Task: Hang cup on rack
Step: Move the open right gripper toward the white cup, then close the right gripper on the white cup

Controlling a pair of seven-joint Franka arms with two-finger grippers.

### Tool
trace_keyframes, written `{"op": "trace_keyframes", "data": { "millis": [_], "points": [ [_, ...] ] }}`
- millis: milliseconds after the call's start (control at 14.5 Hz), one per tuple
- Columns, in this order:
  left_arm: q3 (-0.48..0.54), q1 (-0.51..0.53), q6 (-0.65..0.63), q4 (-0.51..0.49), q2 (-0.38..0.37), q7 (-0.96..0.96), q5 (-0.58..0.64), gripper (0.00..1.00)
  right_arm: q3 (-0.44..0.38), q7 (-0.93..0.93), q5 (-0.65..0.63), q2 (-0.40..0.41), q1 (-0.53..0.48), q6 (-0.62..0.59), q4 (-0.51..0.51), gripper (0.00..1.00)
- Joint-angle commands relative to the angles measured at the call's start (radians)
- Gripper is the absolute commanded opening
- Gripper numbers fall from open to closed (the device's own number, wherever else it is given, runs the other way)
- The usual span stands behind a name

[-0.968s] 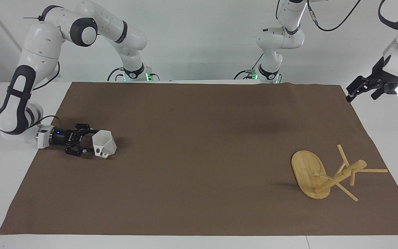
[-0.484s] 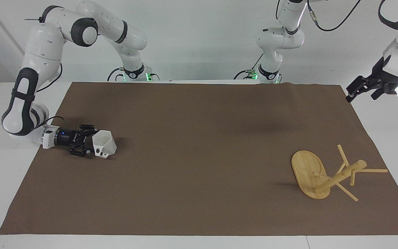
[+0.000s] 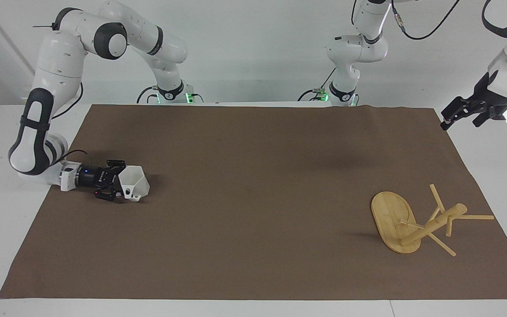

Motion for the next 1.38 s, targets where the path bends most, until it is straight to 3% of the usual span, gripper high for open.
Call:
{"op": "trace_keyframes", "data": {
  "millis": [0,1175,1244,1313],
  "points": [
    [0.002,-0.001,-0.009,-0.017,-0.017,0.01,0.01,1.0,0.005,-0.023,0.033,-0.024,-0.005,0.015,-0.033,1.0],
    [0.002,-0.001,-0.012,-0.017,-0.017,0.01,0.01,1.0,0.005,-0.022,0.111,-0.037,0.075,0.048,-0.096,1.0],
    [0.002,0.0,-0.012,-0.017,-0.017,0.01,0.01,1.0,0.005,-0.019,0.111,-0.037,0.084,0.05,-0.096,0.91],
    [0.002,0.0,-0.014,-0.019,-0.017,0.01,0.01,1.0,0.005,-0.014,0.111,-0.037,0.087,0.05,-0.096,0.67]
  ]
}}
